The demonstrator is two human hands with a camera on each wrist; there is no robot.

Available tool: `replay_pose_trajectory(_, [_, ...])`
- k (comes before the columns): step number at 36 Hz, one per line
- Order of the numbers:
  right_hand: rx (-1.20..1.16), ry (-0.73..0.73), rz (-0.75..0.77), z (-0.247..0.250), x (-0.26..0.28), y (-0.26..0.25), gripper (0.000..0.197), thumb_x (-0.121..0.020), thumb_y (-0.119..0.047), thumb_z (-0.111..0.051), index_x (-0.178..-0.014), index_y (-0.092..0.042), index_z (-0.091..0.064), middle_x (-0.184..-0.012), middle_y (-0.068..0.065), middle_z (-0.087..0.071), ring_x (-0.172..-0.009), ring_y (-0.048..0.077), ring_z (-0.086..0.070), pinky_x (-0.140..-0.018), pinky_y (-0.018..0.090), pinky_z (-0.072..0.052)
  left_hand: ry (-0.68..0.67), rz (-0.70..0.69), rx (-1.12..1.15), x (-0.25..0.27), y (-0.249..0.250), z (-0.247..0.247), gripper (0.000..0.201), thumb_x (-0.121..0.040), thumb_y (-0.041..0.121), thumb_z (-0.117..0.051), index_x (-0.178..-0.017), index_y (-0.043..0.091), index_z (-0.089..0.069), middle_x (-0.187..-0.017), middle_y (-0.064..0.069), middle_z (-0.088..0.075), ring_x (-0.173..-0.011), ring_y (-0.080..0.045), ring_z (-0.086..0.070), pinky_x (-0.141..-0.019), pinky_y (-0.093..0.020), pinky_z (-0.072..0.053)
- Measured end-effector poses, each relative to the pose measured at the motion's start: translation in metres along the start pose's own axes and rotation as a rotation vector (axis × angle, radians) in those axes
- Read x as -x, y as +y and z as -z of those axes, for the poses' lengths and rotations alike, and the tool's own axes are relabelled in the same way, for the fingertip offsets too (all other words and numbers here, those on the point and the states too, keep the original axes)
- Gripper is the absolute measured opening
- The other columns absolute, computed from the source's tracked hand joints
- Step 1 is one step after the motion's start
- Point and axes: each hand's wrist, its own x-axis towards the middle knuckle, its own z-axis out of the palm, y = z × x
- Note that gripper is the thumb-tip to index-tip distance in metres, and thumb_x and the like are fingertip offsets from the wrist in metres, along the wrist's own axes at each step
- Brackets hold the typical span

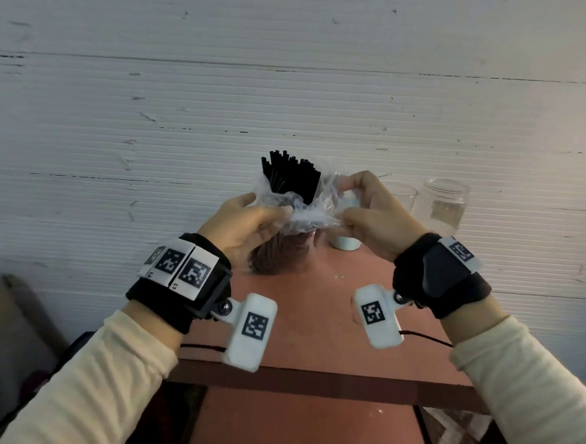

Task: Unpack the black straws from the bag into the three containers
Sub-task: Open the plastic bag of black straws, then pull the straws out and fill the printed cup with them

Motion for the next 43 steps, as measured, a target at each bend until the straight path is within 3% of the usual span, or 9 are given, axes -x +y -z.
replay_pose_trajectory(4, [-0.050,-0.004,0.066,-0.004,-0.005,0.004,0.037,-0.071,0.005,-0.047,-0.100,-0.016,-0.038,-0.106,-0.005,-0.054,-0.065,0.031,-0.045,-0.059,0.039,-0.036,-0.016,0.011,-0.019,0.001,0.006,-0.002,0.023,-0.085,-0.012,-0.060,-0.085,0.009,-0.051,-0.079,-0.009,-0.064,-0.070,-0.014,-0.060,-0.056,-0.015,-0.054])
replay_pose_trajectory(7, [0.030,0.012,0.124,-0.008,-0.008,0.007,0.040,-0.070,0.006,-0.054,-0.100,-0.016,-0.038,-0.096,-0.001,-0.049,-0.044,0.013,-0.040,-0.042,0.028,-0.031,-0.051,0.029,-0.085,-0.001,0.007,0.002,0.021,-0.084,-0.015,-0.057,-0.083,0.006,-0.054,-0.072,-0.008,-0.064,-0.066,-0.014,-0.059,-0.054,-0.017,-0.053])
replay_pose_trajectory(12, [0.439,0.067,0.201,-0.009,-0.018,0.019,0.035,-0.084,0.002,-0.064,-0.107,-0.015,-0.043,-0.097,-0.002,-0.050,-0.064,0.028,-0.047,-0.061,0.046,-0.046,-0.055,0.034,-0.162,-0.005,0.003,0.002,0.020,-0.085,-0.015,-0.056,-0.079,0.005,-0.057,-0.064,-0.006,-0.061,-0.057,-0.012,-0.058,-0.047,-0.016,-0.048])
replay_pose_trajectory(16, [0.550,0.176,0.251,-0.007,-0.024,0.026,0.029,-0.083,-0.010,-0.071,-0.099,-0.018,-0.048,-0.104,-0.009,-0.054,-0.080,0.024,-0.056,-0.068,0.011,-0.044,-0.048,0.077,-0.085,-0.006,-0.002,0.001,0.020,-0.086,-0.010,-0.061,-0.087,0.009,-0.055,-0.081,-0.010,-0.065,-0.064,-0.012,-0.064,-0.056,-0.020,-0.053])
replay_pose_trajectory(21, [0.585,0.357,0.241,-0.006,-0.025,0.030,0.029,-0.073,-0.021,-0.082,-0.091,-0.019,-0.059,-0.107,0.002,-0.042,-0.068,0.003,-0.049,-0.063,0.000,-0.040,-0.056,0.120,0.007,-0.003,-0.007,0.002,0.022,-0.087,-0.010,-0.058,-0.094,0.011,-0.056,-0.109,-0.018,-0.066,-0.094,-0.025,-0.064,-0.086,-0.034,-0.056])
replay_pose_trajectory(24, [0.555,0.326,0.153,-0.007,-0.026,0.029,0.027,-0.077,-0.021,-0.077,-0.089,-0.012,-0.056,-0.083,-0.002,-0.050,-0.059,-0.001,-0.049,-0.056,0.006,-0.041,-0.056,0.119,0.006,-0.005,-0.009,0.003,0.025,-0.086,-0.009,-0.059,-0.101,0.011,-0.058,-0.115,-0.018,-0.065,-0.095,-0.024,-0.064,-0.088,-0.034,-0.055])
replay_pose_trajectory(28, [0.261,0.145,-0.076,-0.015,-0.025,0.024,0.010,-0.089,-0.018,-0.056,-0.085,-0.010,-0.051,-0.080,0.009,-0.058,-0.065,0.021,-0.059,-0.071,0.043,-0.056,-0.060,0.095,0.008,-0.003,-0.011,0.002,0.029,-0.086,-0.012,-0.058,-0.088,0.017,-0.051,-0.105,-0.013,-0.067,-0.091,-0.021,-0.065,-0.090,-0.032,-0.053])
replay_pose_trajectory(34, [0.210,0.074,-0.107,-0.018,-0.023,0.020,0.041,-0.087,-0.047,-0.064,-0.075,-0.011,-0.051,-0.064,0.005,-0.057,-0.060,0.023,-0.052,-0.064,0.037,-0.047,-0.077,0.083,-0.037,0.000,-0.013,0.001,0.034,-0.084,-0.013,-0.061,-0.100,0.016,-0.053,-0.111,-0.013,-0.068,-0.094,-0.020,-0.068,-0.085,-0.029,-0.056])
replay_pose_trajectory(43, [0.148,0.095,0.043,-0.011,-0.018,0.009,0.017,-0.099,-0.013,-0.052,-0.087,-0.001,-0.056,-0.080,0.017,-0.051,-0.064,0.024,-0.060,-0.061,0.035,-0.046,-0.060,0.038,0.030,0.005,-0.004,-0.006,0.065,-0.086,-0.011,-0.059,-0.143,0.006,-0.032,-0.112,-0.016,-0.068,-0.089,-0.020,-0.068,-0.075,-0.026,-0.059])
